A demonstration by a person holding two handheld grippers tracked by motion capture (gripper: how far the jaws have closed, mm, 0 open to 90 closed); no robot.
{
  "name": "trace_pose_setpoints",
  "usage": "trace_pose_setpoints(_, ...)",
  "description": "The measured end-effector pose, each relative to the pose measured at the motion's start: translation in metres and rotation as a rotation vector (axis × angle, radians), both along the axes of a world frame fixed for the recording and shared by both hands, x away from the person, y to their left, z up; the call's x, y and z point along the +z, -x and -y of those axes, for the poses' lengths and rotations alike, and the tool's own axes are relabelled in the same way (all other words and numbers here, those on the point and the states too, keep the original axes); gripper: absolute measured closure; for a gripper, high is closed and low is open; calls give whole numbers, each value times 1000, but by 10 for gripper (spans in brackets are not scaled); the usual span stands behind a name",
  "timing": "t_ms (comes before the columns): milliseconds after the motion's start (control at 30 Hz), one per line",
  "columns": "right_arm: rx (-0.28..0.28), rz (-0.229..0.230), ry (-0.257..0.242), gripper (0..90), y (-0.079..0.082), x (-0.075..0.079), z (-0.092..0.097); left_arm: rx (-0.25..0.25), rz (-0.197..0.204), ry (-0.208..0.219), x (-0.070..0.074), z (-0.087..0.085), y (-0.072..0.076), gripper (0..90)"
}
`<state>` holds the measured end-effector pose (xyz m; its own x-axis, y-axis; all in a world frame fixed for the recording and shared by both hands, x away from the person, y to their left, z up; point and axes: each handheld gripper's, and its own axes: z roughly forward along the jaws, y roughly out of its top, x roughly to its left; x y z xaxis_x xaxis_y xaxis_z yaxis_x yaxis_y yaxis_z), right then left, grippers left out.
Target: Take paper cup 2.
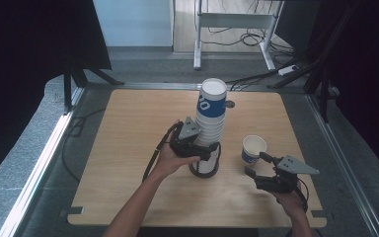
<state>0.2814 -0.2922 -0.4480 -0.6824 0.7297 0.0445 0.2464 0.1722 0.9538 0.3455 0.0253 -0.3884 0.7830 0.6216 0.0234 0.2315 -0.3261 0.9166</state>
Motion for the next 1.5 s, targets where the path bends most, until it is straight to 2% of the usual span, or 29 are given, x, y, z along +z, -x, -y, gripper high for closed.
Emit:
trace_pose_setpoints(267, 21, 4, 0, 199, 0, 4, -4, -10, -1, 16, -2, -2, 0, 122)
trace_pose_setpoints(400, 59, 8, -22, 205, 1, 12, -7, -15, -3, 14, -1, -3, 1, 123)
trace_pose_setpoints(467, 82, 15, -21, 214, 0, 18, -9, -14, -2, 14, -1, -3, 1, 123)
trace_pose_setpoints(500, 108, 20, -15, 218, -1, 26, -11, -14, -2, 15, -1, -3, 1, 123)
trace_pose_setpoints(600, 121, 25, -12, 221, -3, 34, -13, -15, -2, 14, -1, -3, 1, 123)
trace_pose_setpoints(633, 147, 36, -21, 223, -5, 45, -15, -15, -2, 11, -1, -3, 1, 123)
trace_pose_setpoints(733, 166, 44, -26, 226, -7, 54, -17, -16, -3, 10, -1, -3, 1, 123)
trace_pose_setpoints(800, 203, 52, -29, 229, -12, 66, -22, -16, -3, 10, -1, -3, 1, 123)
trace_pose_setpoints(867, 214, 53, -29, 229, -14, 70, -24, -16, -3, 10, -1, -3, 1, 123)
trace_pose_setpoints(900, 238, 53, -34, 229, -17, 76, -27, -16, -3, 9, -1, -3, 1, 123)
trace_pose_setpoints(1100, 274, 56, -40, 231, -25, 91, -34, -17, -1, 6, 0, -3, 0, 123)
trace_pose_setpoints(1200, 298, 62, -42, 231, -30, 105, -39, -16, -2, 6, 0, -3, 1, 123)
trace_pose_setpoints(1233, 302, 69, -37, 231, -33, 114, -41, -16, -3, 5, 0, -3, 1, 123)
trace_pose_setpoints(1267, 302, 69, -37, 231, -33, 114, -41, -16, -3, 4, 0, -3, 1, 123)
trace_pose_setpoints(1300, 312, 75, -45, 231, -36, 122, -42, -16, -8, 4, 0, -3, 1, 123)
trace_pose_setpoints(1333, 312, 75, -45, 231, -36, 122, -42, -16, -8, 4, 0, -3, 1, 123)
trace_pose_setpoints(1400, 328, 80, -47, 229, -40, 135, -45, -15, -7, 4, 0, -3, 1, 123)
trace_pose_setpoints(1500, 339, 83, -46, 226, -42, 143, -48, -16, -8, 3, 0, -3, 1, 123)
